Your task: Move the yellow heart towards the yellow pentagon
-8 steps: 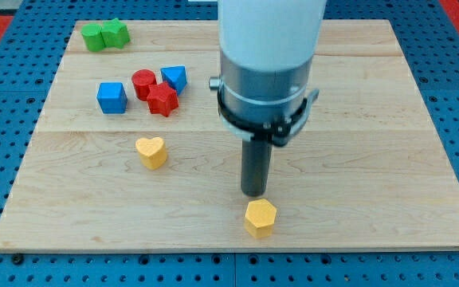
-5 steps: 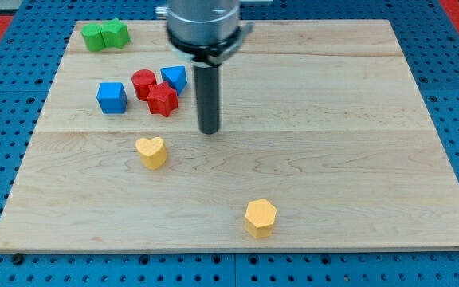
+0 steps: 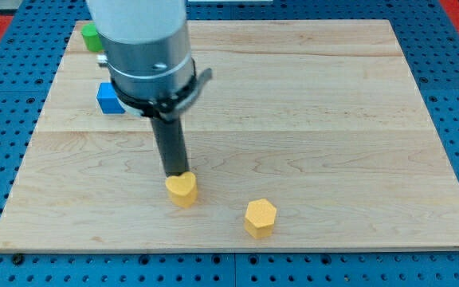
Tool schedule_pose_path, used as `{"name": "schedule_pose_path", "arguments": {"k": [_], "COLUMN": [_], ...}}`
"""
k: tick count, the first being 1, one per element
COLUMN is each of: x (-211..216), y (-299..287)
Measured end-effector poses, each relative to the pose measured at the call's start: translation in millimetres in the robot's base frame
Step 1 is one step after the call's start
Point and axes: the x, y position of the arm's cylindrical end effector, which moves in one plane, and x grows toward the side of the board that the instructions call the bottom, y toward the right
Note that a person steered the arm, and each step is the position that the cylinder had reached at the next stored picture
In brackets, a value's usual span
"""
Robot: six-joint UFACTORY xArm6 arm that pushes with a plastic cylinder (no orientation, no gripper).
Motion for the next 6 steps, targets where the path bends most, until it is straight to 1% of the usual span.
{"name": "schedule_pose_path", "arguments": {"k": [1, 2, 3, 4, 5, 6], "x": [26, 21, 1, 17, 52, 64], "y": [30, 24, -19, -35, -35, -11]}}
